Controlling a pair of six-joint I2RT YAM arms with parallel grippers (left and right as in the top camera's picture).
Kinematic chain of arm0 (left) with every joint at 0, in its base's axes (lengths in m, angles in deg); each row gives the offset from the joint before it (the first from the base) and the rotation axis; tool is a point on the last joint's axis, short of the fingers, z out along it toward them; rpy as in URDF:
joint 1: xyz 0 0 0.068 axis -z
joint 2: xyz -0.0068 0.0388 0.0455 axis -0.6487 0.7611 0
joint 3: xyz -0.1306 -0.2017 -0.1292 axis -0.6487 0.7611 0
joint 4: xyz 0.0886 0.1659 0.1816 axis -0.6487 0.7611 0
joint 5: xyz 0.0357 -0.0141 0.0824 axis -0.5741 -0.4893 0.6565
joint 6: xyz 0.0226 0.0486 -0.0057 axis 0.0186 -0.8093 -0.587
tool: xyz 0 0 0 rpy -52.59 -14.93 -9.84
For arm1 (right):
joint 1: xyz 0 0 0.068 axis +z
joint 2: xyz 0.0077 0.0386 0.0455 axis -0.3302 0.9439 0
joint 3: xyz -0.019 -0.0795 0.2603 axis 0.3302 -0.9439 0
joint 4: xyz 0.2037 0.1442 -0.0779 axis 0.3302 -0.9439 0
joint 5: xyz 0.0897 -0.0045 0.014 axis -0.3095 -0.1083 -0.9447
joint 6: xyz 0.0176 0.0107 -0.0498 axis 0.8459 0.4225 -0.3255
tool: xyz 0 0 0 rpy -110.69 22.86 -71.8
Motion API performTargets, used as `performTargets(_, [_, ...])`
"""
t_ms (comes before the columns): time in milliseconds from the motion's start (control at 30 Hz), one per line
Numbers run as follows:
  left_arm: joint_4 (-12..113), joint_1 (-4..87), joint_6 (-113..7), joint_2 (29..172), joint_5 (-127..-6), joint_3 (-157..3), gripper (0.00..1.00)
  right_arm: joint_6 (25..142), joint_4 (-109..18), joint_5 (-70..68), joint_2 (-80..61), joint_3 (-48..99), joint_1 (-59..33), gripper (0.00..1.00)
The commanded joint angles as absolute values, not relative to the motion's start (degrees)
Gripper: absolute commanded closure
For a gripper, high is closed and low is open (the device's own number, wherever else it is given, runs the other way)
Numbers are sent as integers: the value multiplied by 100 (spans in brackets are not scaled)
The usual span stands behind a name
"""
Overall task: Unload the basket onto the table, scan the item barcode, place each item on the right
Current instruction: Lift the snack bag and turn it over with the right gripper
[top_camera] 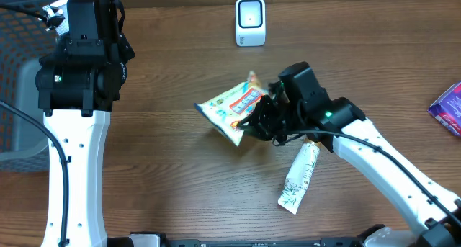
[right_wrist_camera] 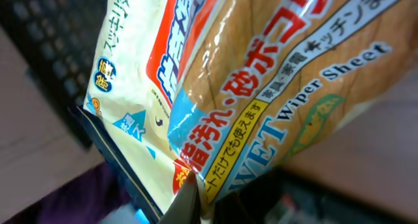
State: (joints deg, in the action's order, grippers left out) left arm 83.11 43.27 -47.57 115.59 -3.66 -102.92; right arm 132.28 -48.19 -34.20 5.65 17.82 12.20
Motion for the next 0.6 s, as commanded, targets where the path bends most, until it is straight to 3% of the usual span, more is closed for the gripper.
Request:
performTargets(0, [8311,4294,-4720,11587,-292,-10351,0,14382,-4803,-5205,554,1924,1148,96])
performTargets(167, [8311,4294,-4720,11587,-292,-10351,0,15816,-4585,-6154,563,1924,1122,96])
performTargets(367, [8309,4294,-4720,11587,-294,-10351,0,17341,-4121,-6335,609,1924,1006,96])
performTargets(567, [8311,4294,-4720,11587,-294,-10351,0,17835,-4010,-6469,1022,1924,626,96])
